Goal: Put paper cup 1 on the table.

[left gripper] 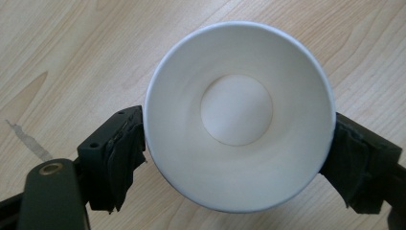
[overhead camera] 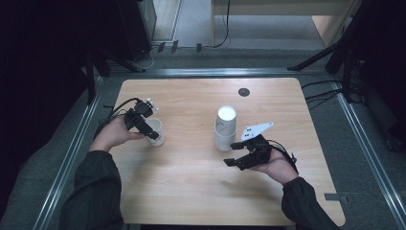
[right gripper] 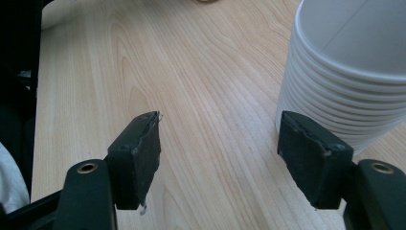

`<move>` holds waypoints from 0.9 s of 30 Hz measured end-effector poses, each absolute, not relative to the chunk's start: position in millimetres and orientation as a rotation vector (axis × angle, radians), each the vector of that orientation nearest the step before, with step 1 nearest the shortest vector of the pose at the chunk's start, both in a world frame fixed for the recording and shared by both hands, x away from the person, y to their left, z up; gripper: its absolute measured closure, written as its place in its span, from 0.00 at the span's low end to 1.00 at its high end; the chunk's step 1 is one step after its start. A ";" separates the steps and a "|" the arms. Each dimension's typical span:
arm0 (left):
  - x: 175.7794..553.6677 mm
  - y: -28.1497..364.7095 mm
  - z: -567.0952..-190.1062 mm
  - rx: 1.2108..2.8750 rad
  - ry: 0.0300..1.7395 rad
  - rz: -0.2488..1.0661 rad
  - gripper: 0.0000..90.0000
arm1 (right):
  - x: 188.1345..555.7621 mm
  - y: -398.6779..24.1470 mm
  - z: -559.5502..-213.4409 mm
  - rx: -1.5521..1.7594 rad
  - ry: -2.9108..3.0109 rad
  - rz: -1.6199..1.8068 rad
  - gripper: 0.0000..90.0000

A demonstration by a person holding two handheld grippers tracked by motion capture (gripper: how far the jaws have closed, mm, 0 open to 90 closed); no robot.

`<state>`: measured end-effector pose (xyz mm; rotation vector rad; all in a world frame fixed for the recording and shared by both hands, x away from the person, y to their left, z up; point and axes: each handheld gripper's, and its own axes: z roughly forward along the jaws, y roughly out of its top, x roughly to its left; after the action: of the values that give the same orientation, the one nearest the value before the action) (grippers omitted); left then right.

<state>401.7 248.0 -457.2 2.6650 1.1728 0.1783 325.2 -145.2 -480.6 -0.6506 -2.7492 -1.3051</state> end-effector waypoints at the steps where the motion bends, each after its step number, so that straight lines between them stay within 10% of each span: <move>1: 401.6 248.3 -457.2 2.660 1.174 0.178 0.15 | 325.2 -145.2 -480.6 -0.649 -2.748 -1.305 0.35; 27: 383.5 262.6 -433.1 2.519 1.163 0.189 0.12 | 325.5 -146.9 -481.3 -0.652 -2.743 -1.309 0.35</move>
<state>383.5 262.6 -433.1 2.5192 1.1630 0.1894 325.5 -146.9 -481.3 -0.6516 -2.7432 -1.3093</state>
